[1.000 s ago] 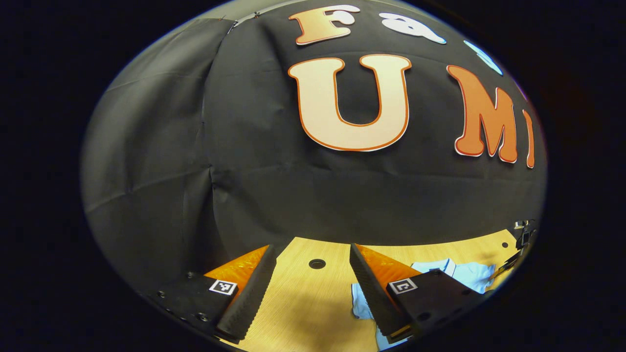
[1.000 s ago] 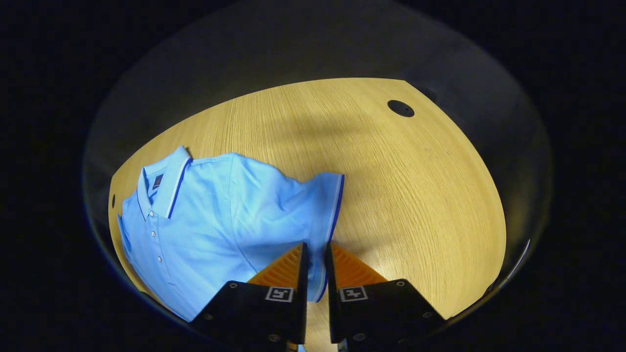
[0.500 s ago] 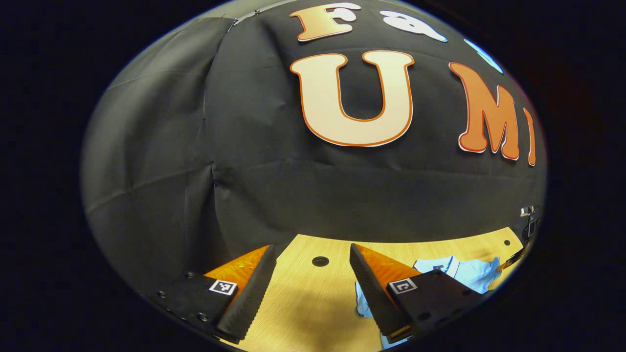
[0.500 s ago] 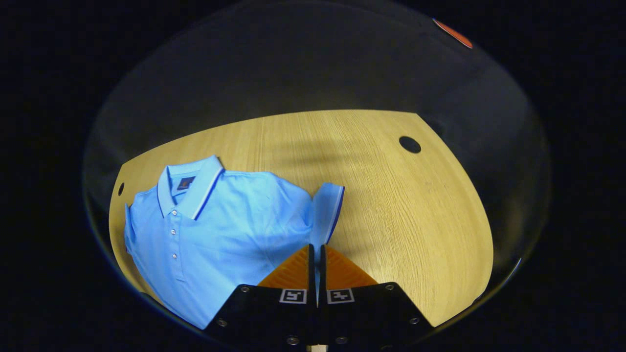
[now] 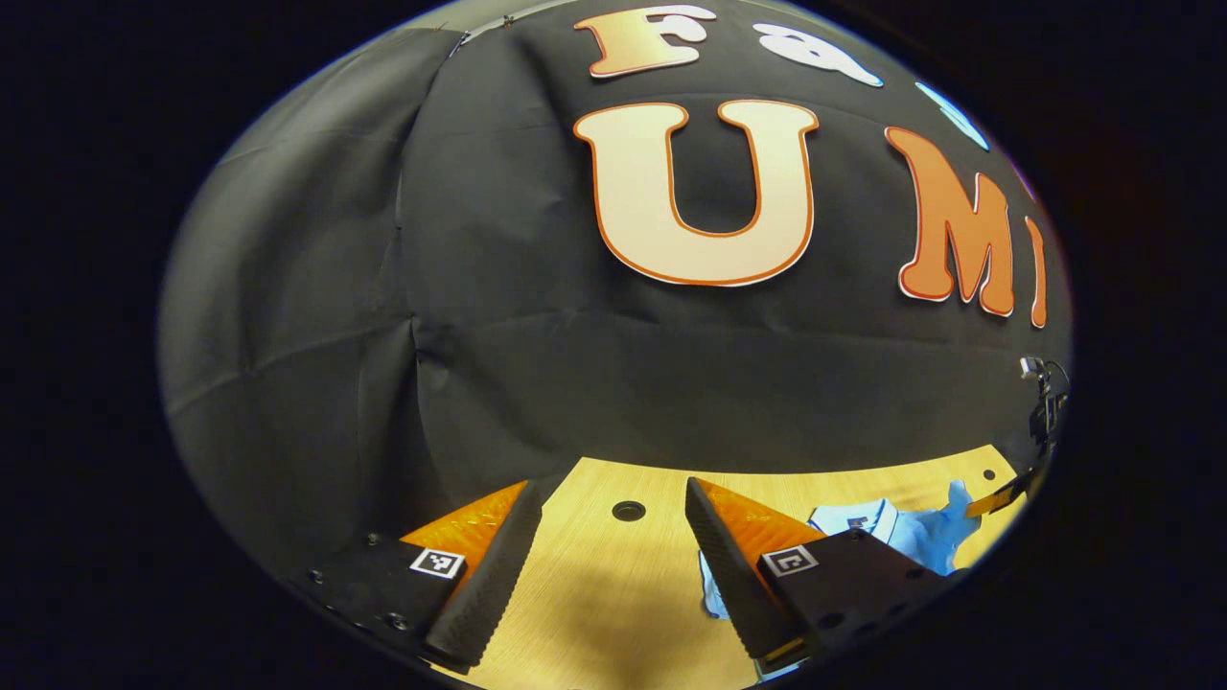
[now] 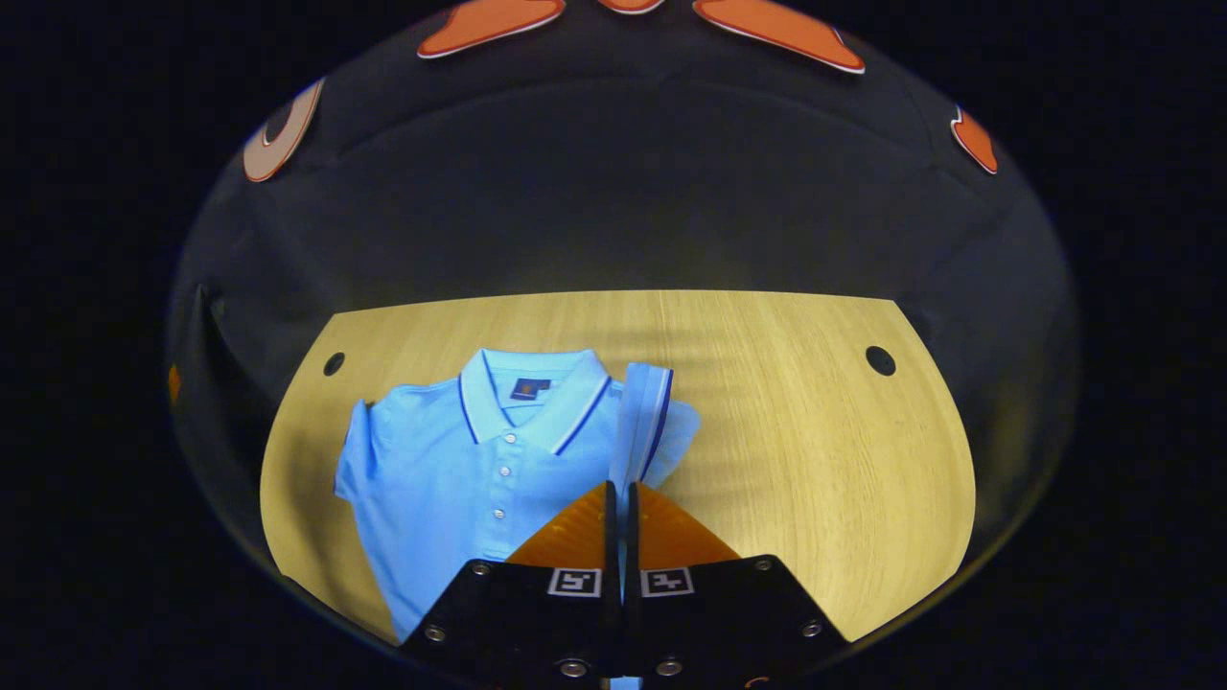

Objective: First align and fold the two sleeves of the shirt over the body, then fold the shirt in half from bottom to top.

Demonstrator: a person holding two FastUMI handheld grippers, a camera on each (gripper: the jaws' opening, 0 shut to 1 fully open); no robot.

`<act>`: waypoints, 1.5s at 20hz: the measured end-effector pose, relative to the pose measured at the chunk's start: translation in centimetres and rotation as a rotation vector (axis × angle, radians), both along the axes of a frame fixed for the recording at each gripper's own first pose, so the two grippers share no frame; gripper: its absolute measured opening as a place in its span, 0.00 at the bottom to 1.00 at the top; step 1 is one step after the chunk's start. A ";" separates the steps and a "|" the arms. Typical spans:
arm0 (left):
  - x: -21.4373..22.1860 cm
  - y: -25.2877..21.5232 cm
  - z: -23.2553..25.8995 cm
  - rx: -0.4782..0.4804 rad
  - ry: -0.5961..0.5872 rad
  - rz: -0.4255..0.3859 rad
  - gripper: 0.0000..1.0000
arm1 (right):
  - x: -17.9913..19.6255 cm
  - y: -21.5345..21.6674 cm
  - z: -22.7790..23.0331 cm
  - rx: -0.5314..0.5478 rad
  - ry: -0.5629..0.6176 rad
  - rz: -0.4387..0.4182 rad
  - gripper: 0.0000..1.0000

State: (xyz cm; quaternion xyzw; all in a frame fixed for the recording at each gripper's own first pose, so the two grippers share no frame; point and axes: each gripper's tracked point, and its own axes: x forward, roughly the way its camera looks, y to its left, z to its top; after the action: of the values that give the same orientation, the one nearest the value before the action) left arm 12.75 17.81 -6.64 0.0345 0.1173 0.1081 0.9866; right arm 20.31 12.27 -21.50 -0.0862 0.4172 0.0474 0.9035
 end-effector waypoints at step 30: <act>1.9 -2.3 -7.8 -0.065 0.224 -0.070 0.97 | -5.5 6.8 -1.6 -0.010 0.005 0.152 0.99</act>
State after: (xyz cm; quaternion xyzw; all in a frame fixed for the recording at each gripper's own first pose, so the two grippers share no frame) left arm 14.65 15.50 -14.45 0.0184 0.2290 0.0650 0.9711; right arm 14.81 19.11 -23.08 -0.1220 0.4118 0.1139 0.8959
